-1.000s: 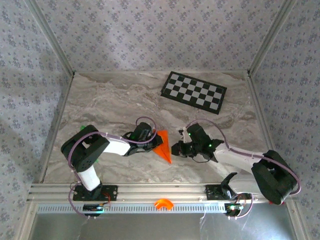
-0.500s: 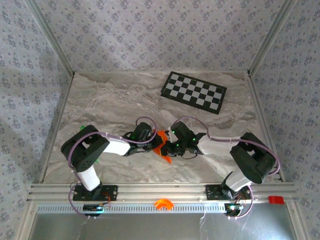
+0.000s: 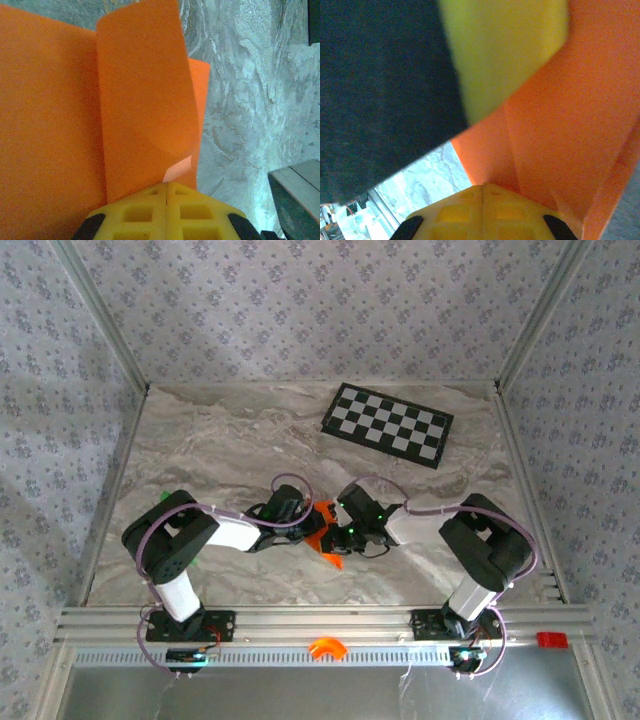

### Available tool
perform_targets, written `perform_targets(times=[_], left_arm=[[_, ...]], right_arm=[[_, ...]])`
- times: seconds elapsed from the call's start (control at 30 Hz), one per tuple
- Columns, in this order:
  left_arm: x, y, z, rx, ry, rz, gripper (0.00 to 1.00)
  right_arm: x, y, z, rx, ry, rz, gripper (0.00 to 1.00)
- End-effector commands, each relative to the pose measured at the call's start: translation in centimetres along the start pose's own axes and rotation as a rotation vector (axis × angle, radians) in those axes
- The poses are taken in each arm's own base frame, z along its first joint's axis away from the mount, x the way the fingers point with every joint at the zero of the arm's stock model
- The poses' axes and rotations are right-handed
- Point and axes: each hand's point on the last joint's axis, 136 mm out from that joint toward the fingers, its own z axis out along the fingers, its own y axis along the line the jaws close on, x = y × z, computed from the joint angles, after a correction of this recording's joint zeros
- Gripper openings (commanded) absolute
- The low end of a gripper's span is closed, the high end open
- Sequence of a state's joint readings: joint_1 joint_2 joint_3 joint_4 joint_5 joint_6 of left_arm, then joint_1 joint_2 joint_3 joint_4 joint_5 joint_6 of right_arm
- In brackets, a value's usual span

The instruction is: Fold a paper plane with a square sheet of paper (pick it up from the middle)

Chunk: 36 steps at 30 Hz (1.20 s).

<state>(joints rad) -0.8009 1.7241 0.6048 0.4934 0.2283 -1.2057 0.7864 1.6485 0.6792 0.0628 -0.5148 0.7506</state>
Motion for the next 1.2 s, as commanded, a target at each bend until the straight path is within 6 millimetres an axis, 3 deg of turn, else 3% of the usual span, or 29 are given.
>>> perform_targets(times=[0.0, 0.27, 0.57, 0.77, 1.17], left_arm=[[1.7, 4.9, 0.2, -0.155, 0.040, -0.026, 0.05], [1.7, 5.0, 0.0, -0.160, 0.037, -0.024, 0.05], [1.6, 5.5, 0.0, -0.177, 0.031, -0.025, 0.05], [1.7, 5.8, -0.1, -0.187, 0.032, -0.027, 0.05], [1.7, 5.9, -0.1, -0.189, 0.032, -0.030, 0.05]], right_arm=[[0.4, -0.9, 0.0, -0.023, -0.002, 0.049, 0.00], [0.9, -1.3, -0.2, -0.087, -0.014, 0.096, 0.00], [2.9, -2.6, -0.6, -0.094, -0.015, 0.126, 0.02], [4.2, -3.1, -1.6, -0.040, -0.010, 0.098, 0.02], [8.1, -6.8, -2.8, 0.134, 0.039, 0.079, 0.01]])
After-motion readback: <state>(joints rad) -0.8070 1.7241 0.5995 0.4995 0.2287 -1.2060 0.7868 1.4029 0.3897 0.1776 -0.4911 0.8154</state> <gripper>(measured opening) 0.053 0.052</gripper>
